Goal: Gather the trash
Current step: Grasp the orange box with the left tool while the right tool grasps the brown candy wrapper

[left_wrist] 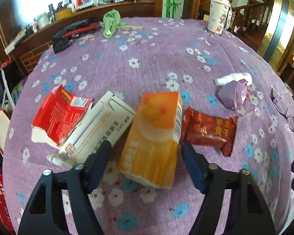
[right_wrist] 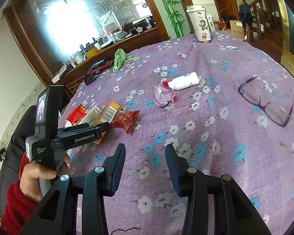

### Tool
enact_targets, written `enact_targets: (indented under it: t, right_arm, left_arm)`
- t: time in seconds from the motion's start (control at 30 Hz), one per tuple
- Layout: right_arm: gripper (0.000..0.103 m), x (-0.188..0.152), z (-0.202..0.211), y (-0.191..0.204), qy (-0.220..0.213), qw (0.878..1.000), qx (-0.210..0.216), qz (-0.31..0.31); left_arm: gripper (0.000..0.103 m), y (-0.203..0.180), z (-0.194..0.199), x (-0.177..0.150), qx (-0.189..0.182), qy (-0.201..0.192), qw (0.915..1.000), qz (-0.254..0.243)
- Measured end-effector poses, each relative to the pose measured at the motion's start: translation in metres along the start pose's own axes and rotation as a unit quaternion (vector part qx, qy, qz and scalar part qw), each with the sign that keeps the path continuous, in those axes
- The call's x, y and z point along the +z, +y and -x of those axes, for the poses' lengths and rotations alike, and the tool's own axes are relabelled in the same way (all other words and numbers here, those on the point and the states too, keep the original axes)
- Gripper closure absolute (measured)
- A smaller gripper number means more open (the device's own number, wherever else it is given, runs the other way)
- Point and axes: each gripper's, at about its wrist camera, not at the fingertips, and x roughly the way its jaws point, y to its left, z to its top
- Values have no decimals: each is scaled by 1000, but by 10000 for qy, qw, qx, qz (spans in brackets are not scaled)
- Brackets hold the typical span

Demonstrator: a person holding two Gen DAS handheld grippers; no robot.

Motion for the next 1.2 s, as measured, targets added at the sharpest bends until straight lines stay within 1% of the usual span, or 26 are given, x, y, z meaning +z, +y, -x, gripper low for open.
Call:
enact_targets:
  t: [0.03,0.1,0.23,0.3,0.43,0.53,0.57,0.67,0.73,0.87,0.93,1.07,1.17,1.2]
  right_arm:
    - [58,0,0,-1,6,10000,9,-20]
    - [58,1,-1,-3,18,10000,12,-54]
    - [57,4,-1,-5,35,9999,20,-109]
    - [52,6,0,-3,57,10000,20,-57]
    - [52,16,-9,8,270,9994,155,163]
    - [52,29,-18,24,372,9977,100,553]
    - [52,36,-25,31,424,9964,88,730]
    - [46,52,-48,46,599,9925,200,1049]
    - [46,60,-68,51,743,9900,218,1182]
    - [46,70,-114,56,1124,9841,133,1373]
    - [46,71,-129,57,1190,9828,123,1404]
    - [46,65,-140,57,1320,9802,322,1441]
    - [46,54,-138,66,1351,9750,184,1756]
    - [50,52,-137,69,1316,9742,104,1831]
  left_arm:
    - [47,-1,0,1,-20,-21,10000,-10]
    - [49,-3,-2,2,-98,-1,10000,0]
    - [56,-6,2,-2,-51,-123,9999,-84]
    - [56,-3,9,-8,-119,-196,9997,-17]
    - [56,8,36,-25,-260,-438,9987,90]
    - [56,21,55,-42,-332,-543,9977,219]
    - [56,24,62,-50,-354,-587,9974,244]
    - [56,32,79,-72,-314,-678,9968,269]
    - [55,38,86,-86,-340,-685,9965,340]
    - [55,48,91,-101,-221,-691,9964,438]
    - [55,51,90,-102,-195,-684,9964,450]
    - [55,57,86,-102,-241,-652,9960,566]
    - [55,59,84,-104,-261,-666,9957,592]
    - [55,59,82,-104,-278,-654,9957,602]
